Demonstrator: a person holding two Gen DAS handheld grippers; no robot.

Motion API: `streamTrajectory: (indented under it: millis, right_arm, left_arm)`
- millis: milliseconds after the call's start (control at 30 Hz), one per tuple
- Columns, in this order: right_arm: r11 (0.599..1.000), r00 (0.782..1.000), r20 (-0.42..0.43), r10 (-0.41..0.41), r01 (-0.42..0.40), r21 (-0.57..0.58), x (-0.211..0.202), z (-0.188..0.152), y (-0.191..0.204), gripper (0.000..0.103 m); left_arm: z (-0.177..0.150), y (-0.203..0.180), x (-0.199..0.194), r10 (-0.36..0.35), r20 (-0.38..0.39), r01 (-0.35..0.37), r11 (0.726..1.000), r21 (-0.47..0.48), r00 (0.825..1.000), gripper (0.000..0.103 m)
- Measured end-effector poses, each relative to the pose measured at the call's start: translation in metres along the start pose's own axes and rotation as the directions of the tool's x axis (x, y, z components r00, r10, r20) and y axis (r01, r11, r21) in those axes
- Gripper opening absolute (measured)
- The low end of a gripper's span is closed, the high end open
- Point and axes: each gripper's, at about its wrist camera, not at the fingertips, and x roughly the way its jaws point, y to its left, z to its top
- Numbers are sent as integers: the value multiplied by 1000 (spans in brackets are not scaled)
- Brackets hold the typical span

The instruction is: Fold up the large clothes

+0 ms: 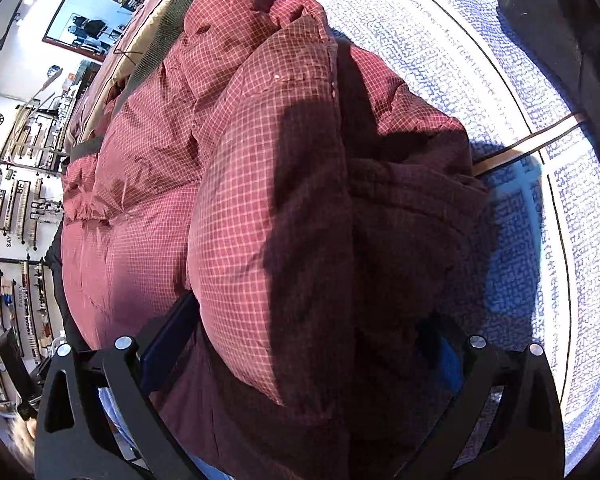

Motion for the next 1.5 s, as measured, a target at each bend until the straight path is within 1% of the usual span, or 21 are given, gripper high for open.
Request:
streamTrajectory:
  millis: [133, 267, 333, 433, 533, 633, 800, 867, 933, 1000, 1067, 1100, 1167, 1267, 1333, 1433, 1500]
  right_arm:
    - [1000, 1000, 28, -6, 5, 8, -4, -5, -3, 98]
    - [999, 999, 47, -18, 16, 35, -2, -14, 1, 98]
    - [999, 998, 54, -15, 13, 48, -2, -20, 1, 98]
    - [998, 998, 55, -17, 14, 53, -3, -21, 0, 98]
    - [998, 999, 50, -20, 17, 54, -6, -22, -5, 98]
    - [998, 999, 49, -23, 20, 58, -4, -20, -1, 98]
    - [997, 998, 51, -34, 30, 69, -6, -22, -2, 98]
    - [997, 998, 49, -38, 35, 74, -5, -22, -1, 98]
    - [996, 998, 44, -40, 37, 80, -5, -22, 0, 98]
    - [996, 998, 37, -43, 40, 84, -4, -21, 2, 98]
    - [995, 998, 32, -47, 44, 86, -3, -20, 2, 98]
    - [995, 998, 30, -48, 46, 87, -2, -19, 3, 98]
    - [995, 998, 27, -51, 48, 89, -1, -18, 4, 98]
    - [994, 998, 22, -55, 53, 91, 2, -16, 6, 98]
    - [994, 998, 19, -58, 56, 93, 3, -15, 7, 98]
    - [994, 998, 16, -65, 63, 93, 5, -13, 8, 98]
    - [993, 998, 16, -68, 66, 94, 6, -13, 8, 98]
  left_arm:
    - [5, -6, 1, -11, 9, 11, 1000, 27, 1000, 97]
    - [17, -1, 5, -68, 8, 68, 997, 24, 998, 97]
    - [27, 7, 5, -93, 15, 93, 996, 9, 996, 97]
    - [50, 28, 1, -112, 49, 114, 993, -36, 992, 97]
    - [74, 55, 0, -166, 70, 173, 980, -102, 984, 97]
    - [97, 75, 11, -239, 58, 245, 959, -142, 969, 97]
    - [125, 81, 51, -318, -23, 312, 940, -137, 948, 97]
    - [134, 81, 69, -357, -52, 346, 925, -157, 933, 97]
    - [140, 80, 82, -411, -60, 394, 899, -192, 910, 97]
    - [147, 79, 94, -438, -64, 415, 883, -221, 897, 98]
    - [154, 80, 104, -477, -69, 446, 857, -257, 876, 98]
    - [158, 80, 107, -485, -68, 452, 851, -268, 872, 98]
    - [166, 77, 111, -487, -68, 454, 849, -270, 871, 98]
    - [181, 71, 115, -478, -70, 444, 854, -271, 876, 98]
    - [186, 66, 117, -465, -69, 429, 857, -284, 883, 98]
    - [186, 60, 114, -438, -67, 402, 867, -295, 896, 98]
    - [187, 57, 112, -436, -67, 401, 869, -290, 897, 98]
